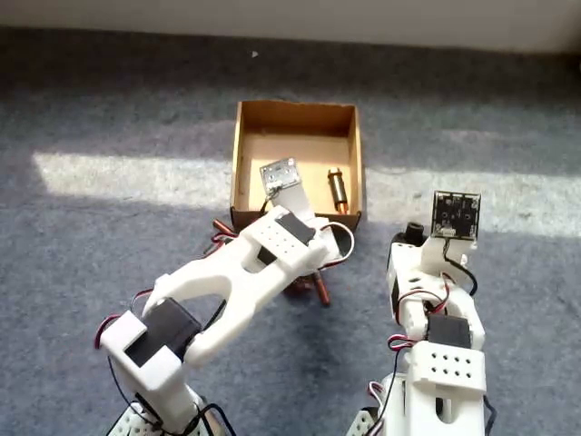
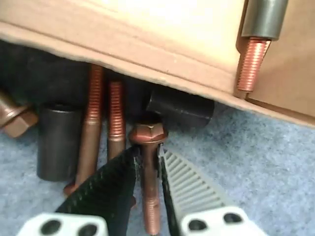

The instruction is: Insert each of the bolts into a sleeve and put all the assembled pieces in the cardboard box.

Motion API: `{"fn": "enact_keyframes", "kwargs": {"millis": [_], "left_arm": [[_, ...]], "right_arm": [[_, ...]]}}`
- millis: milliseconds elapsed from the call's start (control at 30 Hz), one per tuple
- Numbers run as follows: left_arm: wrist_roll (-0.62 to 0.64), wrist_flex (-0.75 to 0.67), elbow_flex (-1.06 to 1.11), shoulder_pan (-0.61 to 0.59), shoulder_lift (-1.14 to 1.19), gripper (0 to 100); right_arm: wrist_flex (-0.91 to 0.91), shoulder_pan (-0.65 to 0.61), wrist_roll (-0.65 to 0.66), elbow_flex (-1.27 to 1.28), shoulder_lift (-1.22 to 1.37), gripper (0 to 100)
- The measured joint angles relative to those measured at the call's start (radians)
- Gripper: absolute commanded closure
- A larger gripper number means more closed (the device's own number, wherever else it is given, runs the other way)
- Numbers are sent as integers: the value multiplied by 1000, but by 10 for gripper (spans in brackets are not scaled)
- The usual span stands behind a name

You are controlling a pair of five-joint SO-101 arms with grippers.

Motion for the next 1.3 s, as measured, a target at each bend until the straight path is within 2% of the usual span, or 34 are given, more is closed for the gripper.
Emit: {"fn": "enact_keyframes", "kwargs": {"millis": [200,400,700,1067,1167,1300], "left_arm": [[-17,14,-3,0,-18,995],[-101,69,57,-2,-181,995],[-358,74,206,-20,-459,995],[-516,74,315,-172,-718,995],[-535,37,377,-201,-787,995],[-540,-81,503,-213,-908,995]], "right_arm": [[0,0,0,0,0,992],[0,0,0,0,0,992],[0,-46,0,0,0,992],[0,-181,-5,0,0,992],[0,-212,-5,0,0,992],[0,-216,-5,0,0,992]]}}
